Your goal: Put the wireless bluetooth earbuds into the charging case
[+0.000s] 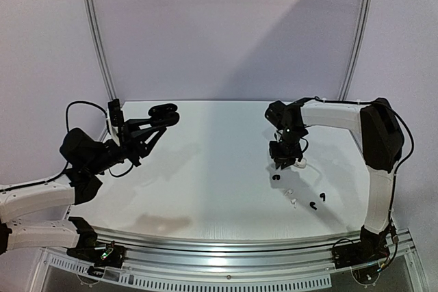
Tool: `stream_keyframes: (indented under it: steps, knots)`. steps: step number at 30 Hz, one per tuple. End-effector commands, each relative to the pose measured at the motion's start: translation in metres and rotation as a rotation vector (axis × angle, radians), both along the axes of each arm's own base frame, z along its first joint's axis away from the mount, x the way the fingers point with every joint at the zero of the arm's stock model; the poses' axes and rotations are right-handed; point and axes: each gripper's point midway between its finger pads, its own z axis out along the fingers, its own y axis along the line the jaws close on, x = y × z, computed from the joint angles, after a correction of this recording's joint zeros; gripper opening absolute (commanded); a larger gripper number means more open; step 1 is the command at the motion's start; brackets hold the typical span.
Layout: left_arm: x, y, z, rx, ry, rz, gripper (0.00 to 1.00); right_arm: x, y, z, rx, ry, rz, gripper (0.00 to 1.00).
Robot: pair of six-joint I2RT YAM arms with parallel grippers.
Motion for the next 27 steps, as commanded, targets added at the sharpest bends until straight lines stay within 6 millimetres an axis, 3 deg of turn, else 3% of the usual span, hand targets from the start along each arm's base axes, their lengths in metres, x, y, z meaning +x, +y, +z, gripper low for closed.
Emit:
stream_keyframes:
  steps: [1, 18, 27]
  knots:
    - [0.001, 0.003, -0.004, 0.008, 0.000, 0.014, 0.00, -0.003, -0.002, -0.010, -0.002, 0.018, 0.006, 0.16]
    - [0.004, 0.005, -0.003, 0.010, -0.001, 0.027, 0.00, -0.019, -0.005, -0.038, -0.005, 0.086, 0.017, 0.13]
    - [0.005, 0.005, -0.005, 0.011, 0.003, 0.027, 0.00, -0.028, -0.003, -0.036, 0.023, 0.100, 0.009, 0.14]
